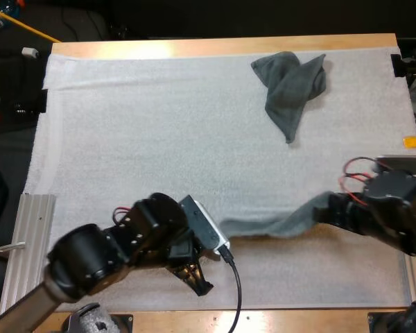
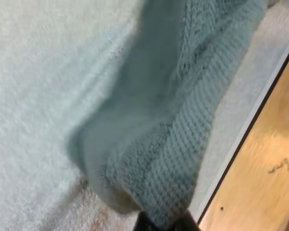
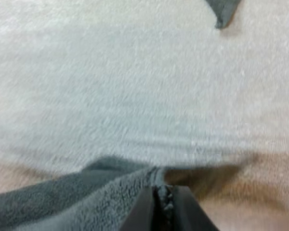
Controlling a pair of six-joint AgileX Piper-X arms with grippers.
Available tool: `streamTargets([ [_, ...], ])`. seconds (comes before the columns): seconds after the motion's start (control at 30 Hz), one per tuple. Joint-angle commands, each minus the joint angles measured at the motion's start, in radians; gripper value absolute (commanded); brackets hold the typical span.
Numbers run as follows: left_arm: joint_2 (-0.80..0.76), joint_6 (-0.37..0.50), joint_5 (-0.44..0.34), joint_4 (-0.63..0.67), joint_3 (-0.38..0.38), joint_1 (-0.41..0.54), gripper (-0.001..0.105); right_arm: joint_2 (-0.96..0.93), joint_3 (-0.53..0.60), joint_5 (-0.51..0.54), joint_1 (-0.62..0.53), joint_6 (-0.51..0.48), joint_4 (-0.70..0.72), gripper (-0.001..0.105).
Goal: Pick towel from pile, fold and stack
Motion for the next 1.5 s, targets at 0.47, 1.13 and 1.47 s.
streamTargets([
  [0.47, 0.041, 0.087, -0.011, 0.125, -0.108, 0.016, 0.000, 0.051, -0.117, -0.143, 0.001, -0.004, 0.210, 0.000],
  [1.13, 0.387, 0.225, 0.150, -0.428, 0.150, 0.498, 0.000, 0.615, 0.107, -0.001, -0.148, 0.056, -0.580, 0.000],
  [1.47, 0.480, 0.260, 0.139, -0.503, 0.150, 0.574, 0.000, 0.664, 0.107, 0.004, -0.202, 0.056, -0.719, 0.000],
])
